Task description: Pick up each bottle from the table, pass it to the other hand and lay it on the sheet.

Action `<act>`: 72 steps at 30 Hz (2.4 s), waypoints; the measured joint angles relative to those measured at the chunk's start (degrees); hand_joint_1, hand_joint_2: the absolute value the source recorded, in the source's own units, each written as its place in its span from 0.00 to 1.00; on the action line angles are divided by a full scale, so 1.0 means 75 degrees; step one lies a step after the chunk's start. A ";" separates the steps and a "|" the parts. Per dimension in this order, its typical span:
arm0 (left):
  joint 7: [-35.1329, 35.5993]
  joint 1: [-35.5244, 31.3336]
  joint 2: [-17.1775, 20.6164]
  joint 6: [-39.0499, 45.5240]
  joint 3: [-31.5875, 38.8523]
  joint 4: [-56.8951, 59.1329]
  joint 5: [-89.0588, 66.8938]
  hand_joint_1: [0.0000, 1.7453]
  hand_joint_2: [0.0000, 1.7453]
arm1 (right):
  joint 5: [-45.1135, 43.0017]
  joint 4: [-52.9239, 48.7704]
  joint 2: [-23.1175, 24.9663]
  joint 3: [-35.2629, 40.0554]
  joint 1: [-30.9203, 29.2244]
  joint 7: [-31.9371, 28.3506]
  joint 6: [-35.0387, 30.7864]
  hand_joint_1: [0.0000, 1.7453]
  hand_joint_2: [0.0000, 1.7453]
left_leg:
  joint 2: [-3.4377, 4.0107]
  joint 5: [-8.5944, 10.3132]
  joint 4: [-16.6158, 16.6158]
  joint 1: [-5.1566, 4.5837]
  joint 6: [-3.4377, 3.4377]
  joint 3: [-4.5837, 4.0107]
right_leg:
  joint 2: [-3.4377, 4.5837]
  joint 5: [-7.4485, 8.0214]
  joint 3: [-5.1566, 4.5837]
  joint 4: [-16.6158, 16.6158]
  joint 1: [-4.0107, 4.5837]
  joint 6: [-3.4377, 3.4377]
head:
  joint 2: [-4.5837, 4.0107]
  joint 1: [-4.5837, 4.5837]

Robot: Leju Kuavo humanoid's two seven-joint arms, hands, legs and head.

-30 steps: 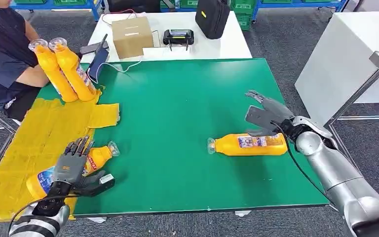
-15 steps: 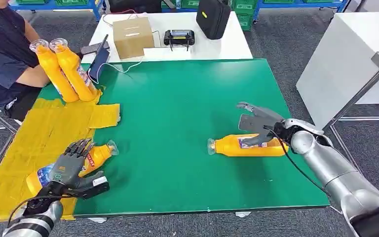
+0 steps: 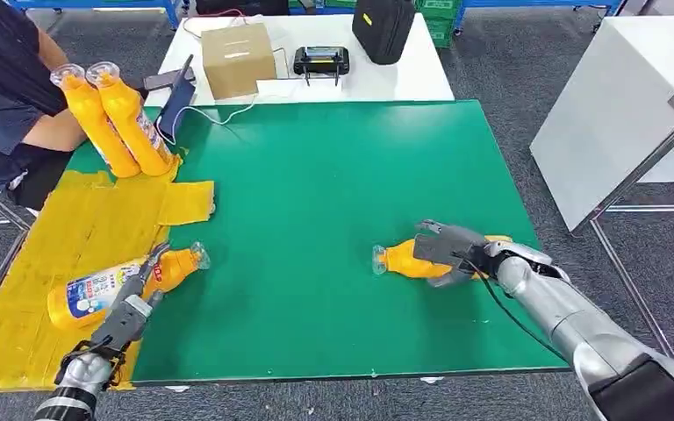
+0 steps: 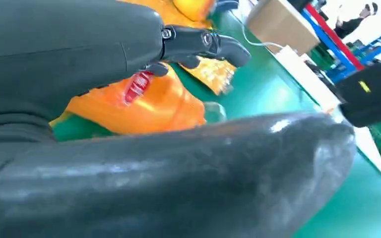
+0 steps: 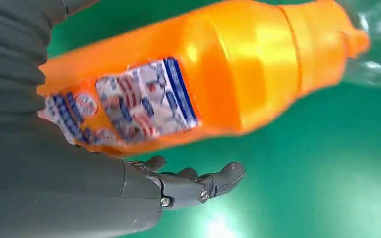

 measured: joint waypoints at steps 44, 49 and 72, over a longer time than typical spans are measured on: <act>0.0000 0.1596 -0.0525 -0.1046 0.1239 -0.2104 0.0781 0.00 0.00 | 0.1230 -0.1621 -0.1795 -0.1163 0.0820 0.0437 -0.0417 0.00 1.00 | 0.0010 -0.0006 0.0007 -0.0013 0.0004 -0.0102 | 0.0009 0.0006 -0.0102 -0.0006 -0.0012 0.0010 | 0.0000 -0.0003; 0.0000 0.1698 -0.0536 -0.1058 0.1303 -0.2214 0.0790 0.00 0.00 | 0.1186 -0.2116 -0.1900 -0.1422 0.0991 0.0446 -0.0405 0.00 1.00 | 0.0010 -0.0005 0.0006 -0.0012 0.0004 -0.0105 | 0.0009 0.0006 -0.0104 -0.0006 -0.0010 0.0010 | 0.0000 0.0000; 0.0000 0.1583 -0.0562 -0.1238 0.1411 -0.2211 0.0889 0.00 0.00 | 0.0839 -0.2737 -0.3148 -0.1131 0.1558 0.0764 0.0764 0.00 1.00 | 0.0010 -0.0006 0.0007 -0.0014 0.0005 -0.0107 | 0.0011 0.0007 -0.0106 -0.0007 -0.0013 0.0011 | 0.0000 0.0000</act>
